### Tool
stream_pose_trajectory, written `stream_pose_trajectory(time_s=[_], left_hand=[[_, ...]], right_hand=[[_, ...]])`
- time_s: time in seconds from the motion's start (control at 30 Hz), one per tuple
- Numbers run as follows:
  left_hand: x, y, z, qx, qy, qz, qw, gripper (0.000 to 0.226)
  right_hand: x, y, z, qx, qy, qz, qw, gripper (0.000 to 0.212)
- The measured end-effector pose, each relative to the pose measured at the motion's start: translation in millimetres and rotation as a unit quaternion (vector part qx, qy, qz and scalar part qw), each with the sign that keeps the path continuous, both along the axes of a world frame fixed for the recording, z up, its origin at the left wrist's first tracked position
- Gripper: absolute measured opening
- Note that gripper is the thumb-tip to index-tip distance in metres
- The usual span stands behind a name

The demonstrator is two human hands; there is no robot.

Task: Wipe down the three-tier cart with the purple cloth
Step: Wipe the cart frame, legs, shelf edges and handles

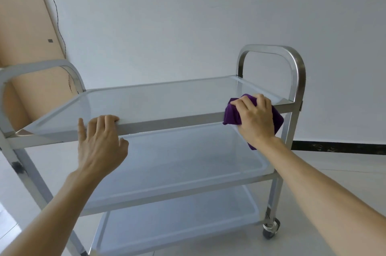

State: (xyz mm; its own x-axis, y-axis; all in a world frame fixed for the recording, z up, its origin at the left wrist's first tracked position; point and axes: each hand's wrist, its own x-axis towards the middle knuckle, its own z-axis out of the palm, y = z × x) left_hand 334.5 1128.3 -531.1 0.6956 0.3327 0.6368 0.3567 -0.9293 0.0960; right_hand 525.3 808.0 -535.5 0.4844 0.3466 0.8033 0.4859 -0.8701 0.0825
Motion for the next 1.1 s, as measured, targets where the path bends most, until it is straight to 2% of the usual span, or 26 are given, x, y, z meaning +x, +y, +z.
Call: stream_pose_trajectory(time_s=[0.07, 0.2, 0.33, 0.47, 0.63, 0.77, 0.83, 0.97, 1.1], left_hand=[[8, -17, 4, 0.001, 0.006, -0.019, 1.0, 0.049], [32, -75, 4, 0.048, 0.019, -0.137, 0.989, 0.063], [56, -124, 9, 0.055, 0.009, -0.21, 0.976, 0.067], [65, -136, 7, 0.087, 0.033, -0.201, 0.975, 0.068], [70, -133, -5, 0.095, -0.016, -0.188, 0.978, 0.063], [73, -134, -10, 0.096, -0.032, -0.189, 0.977, 0.065], [73, -133, -11, 0.095, -0.032, -0.189, 0.977, 0.066], [73, -135, -11, 0.092, -0.034, -0.187, 0.977, 0.065], [73, -138, -11, 0.087, -0.03, -0.185, 0.978, 0.066]], right_hand=[[-8, 12, -1, 0.001, 0.002, 0.015, 1.0, 0.044], [-29, 25, -2, 0.001, -0.002, 0.045, 0.999, 0.043], [-43, 29, -1, -0.034, -0.035, 0.077, 0.996, 0.046], [-38, 18, 3, -0.067, -0.051, 0.09, 0.992, 0.051], [-19, -38, 5, -0.05, -0.005, 0.034, 0.998, 0.054], [-19, -68, 15, -0.079, 0.025, 0.064, 0.994, 0.064], [-23, -76, 21, -0.045, -0.005, 0.08, 0.996, 0.057], [-22, -93, 53, 0.107, -0.065, 0.08, 0.989, 0.04], [1, -99, 103, 0.245, -0.035, 0.021, 0.969, 0.04]])
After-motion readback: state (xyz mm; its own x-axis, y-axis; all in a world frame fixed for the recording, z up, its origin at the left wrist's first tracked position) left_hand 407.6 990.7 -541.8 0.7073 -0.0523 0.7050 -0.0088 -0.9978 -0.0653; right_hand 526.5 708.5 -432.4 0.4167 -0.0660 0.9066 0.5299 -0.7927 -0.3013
